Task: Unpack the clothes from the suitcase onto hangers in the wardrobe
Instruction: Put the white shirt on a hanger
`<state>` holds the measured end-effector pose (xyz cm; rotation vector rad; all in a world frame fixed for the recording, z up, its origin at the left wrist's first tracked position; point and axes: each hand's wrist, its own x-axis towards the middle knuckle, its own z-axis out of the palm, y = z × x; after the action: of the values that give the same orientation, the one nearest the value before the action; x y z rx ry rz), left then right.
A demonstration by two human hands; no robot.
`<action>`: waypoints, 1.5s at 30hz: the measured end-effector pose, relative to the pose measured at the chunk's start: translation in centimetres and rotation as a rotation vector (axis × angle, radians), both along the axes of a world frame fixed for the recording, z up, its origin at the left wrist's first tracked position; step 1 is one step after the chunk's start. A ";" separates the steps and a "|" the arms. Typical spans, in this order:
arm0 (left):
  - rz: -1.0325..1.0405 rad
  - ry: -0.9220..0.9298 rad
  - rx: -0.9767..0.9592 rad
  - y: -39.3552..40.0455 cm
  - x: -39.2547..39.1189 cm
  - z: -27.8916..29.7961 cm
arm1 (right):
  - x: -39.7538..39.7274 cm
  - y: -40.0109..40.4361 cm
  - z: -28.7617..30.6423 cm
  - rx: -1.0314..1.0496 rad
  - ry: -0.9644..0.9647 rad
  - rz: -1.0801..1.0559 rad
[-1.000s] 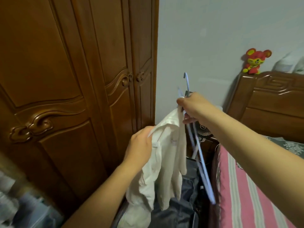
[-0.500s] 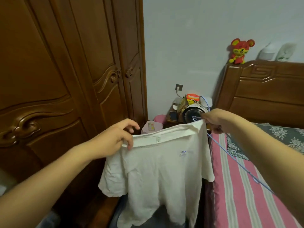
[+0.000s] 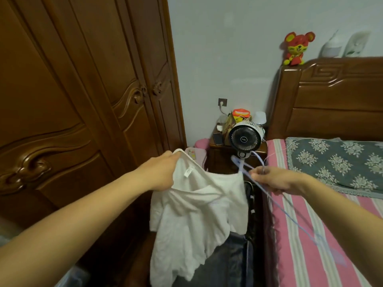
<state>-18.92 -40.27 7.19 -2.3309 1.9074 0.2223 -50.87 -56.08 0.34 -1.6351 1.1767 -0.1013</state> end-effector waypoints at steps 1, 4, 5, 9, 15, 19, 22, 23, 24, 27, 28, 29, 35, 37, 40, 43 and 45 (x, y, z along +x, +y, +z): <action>-0.015 0.005 0.040 -0.5 -0.3 -0.1 | -0.2 0.3 -1.1 -0.024 -0.044 -0.032; -0.014 -0.052 0.193 -2.0 -0.8 -0.8 | -0.2 1.2 -2.0 -0.215 -0.047 -0.080; -0.008 -0.079 0.250 -2.4 -1.0 -1.1 | -0.1 1.5 -1.9 -0.277 -0.029 -0.044; 0.023 -0.162 0.356 -3.4 -1.9 -2.3 | -0.8 3.2 -0.9 -0.423 -0.074 0.012; 0.129 -0.052 0.286 -4.0 -1.3 -3.7 | -1.5 5.9 0.7 -0.524 -0.096 0.086; 0.038 -0.072 0.208 -3.6 -3.2 -2.7 | 1.7 7.7 2.3 -0.684 -0.125 0.099; -0.079 -0.037 0.138 -2.9 -6.3 -1.0 | 5.4 8.1 2.7 -0.796 -0.168 0.030; -0.120 0.000 0.127 -2.4 -7.5 -0.3 | 6.5 8.1 2.6 -0.803 -0.143 0.046; -0.154 0.046 0.128 -2.0 -8.6 0.4 | 7.2 8.0 2.3 -0.822 -0.110 0.042; -0.249 0.185 0.013 -0.8 -10.1 2.4 | 7.5 7.5 2.1 -0.848 -0.217 -0.157; -0.274 0.283 -0.087 -0.3 -10.3 3.0 | 7.4 7.6 2.4 -0.818 -0.293 -0.170; -0.294 0.423 -0.179 0.2 -10.6 3.5 | 7.3 7.7 2.7 -0.774 -0.349 -0.132; -0.513 0.578 -0.679 1.5 -9.3 6.7 | 5.6 8.6 5.6 -0.632 -0.679 -0.295; -0.512 0.135 -0.838 0.9 -6.4 8.0 | 4.3 8.5 6.9 -0.593 -0.764 -0.355; -0.556 -0.216 -0.592 0.8 -5.6 9.2 | 3.4 9.2 9.2 -0.491 -0.906 -0.386; -0.600 -0.209 -0.571 0.9 -8.1 9.2 | 4.2 9.9 11.4 -0.648 -0.824 -0.279; -0.584 -0.170 -0.585 0.0 -9.2 9.5 | 5.3 9.9 12.2 -0.819 -0.716 -0.237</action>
<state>-28.15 -40.22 16.71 -1.8268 2.6998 -0.6431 -45.53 -46.16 12.54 -1.8650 0.7737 -1.3497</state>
